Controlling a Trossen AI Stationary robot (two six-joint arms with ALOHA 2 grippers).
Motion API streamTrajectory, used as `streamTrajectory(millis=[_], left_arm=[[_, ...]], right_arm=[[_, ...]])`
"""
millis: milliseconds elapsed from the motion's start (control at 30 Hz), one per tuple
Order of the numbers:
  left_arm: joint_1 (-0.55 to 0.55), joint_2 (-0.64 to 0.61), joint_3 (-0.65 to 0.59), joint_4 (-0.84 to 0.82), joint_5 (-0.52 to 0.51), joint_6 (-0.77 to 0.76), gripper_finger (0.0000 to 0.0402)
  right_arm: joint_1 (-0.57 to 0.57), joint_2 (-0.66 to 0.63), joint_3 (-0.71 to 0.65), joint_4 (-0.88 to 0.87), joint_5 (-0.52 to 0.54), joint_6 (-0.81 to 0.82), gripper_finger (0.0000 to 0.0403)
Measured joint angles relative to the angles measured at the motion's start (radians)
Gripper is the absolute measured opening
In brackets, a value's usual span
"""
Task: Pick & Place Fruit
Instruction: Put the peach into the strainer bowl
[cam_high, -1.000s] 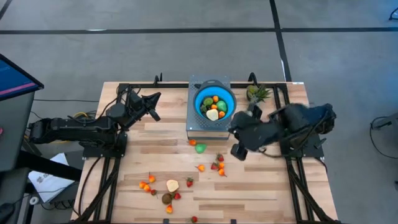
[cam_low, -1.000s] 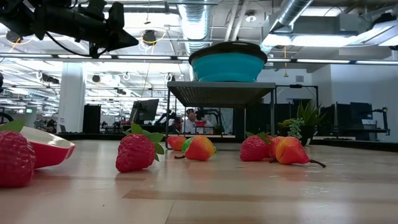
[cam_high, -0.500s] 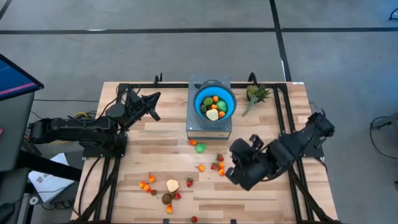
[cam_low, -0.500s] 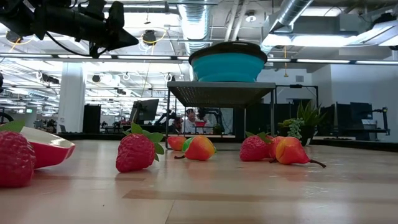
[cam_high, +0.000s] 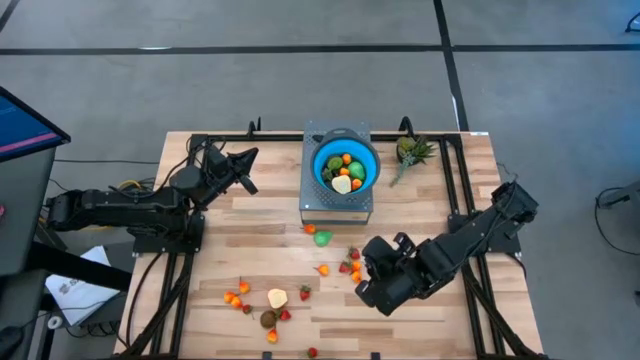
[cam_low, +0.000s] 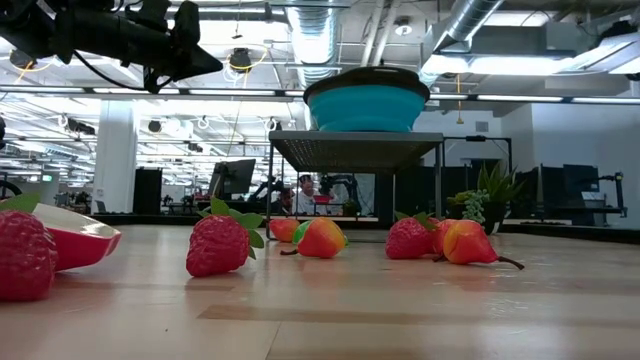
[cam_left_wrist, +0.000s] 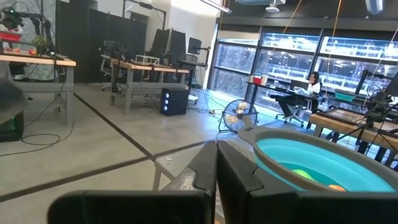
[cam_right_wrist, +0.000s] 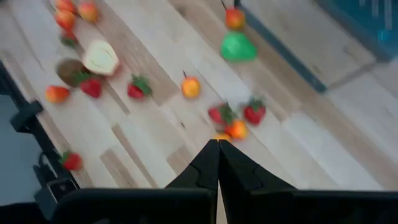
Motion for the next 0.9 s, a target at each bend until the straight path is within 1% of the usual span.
streamTrajectory(millis=[167,333,433,500,600,700,833,900], left_arm=[[0.000,0.000,0.000,0.001,0.000,0.000,0.0002],[0.000,0.000,0.000,0.003,0.000,-0.001,0.0002],[0.000,0.000,0.000,0.008,0.007,-0.043,0.0002],[-0.002,-0.007,0.000,0.007,0.080,-0.081,0.0002],[-0.016,-0.012,0.000,0.009,0.270,-0.088,0.0002],[-0.038,-0.014,0.000,0.008,0.410,-0.088,0.0002],[-0.063,-0.022,0.000,0.010,0.527,-0.088,0.0002],[-0.078,-0.034,0.000,0.003,0.552,-0.088,0.0002]], right_arm=[[0.020,-0.010,-0.046,-0.003,-0.004,0.055,0.0000],[0.040,-0.043,-0.097,0.024,-0.003,0.073,0.0000],[0.040,-0.074,-0.140,0.059,-0.003,0.078,0.0000],[0.040,-0.094,-0.175,0.092,-0.002,0.079,0.0000],[0.039,-0.120,-0.238,0.154,-0.002,0.079,0.0000],[0.040,-0.151,-0.312,0.233,-0.002,0.080,0.0000],[0.040,-0.184,-0.401,0.339,-0.004,0.085,0.0000],[0.037,-0.194,-0.434,0.381,-0.003,0.099,0.0000]])
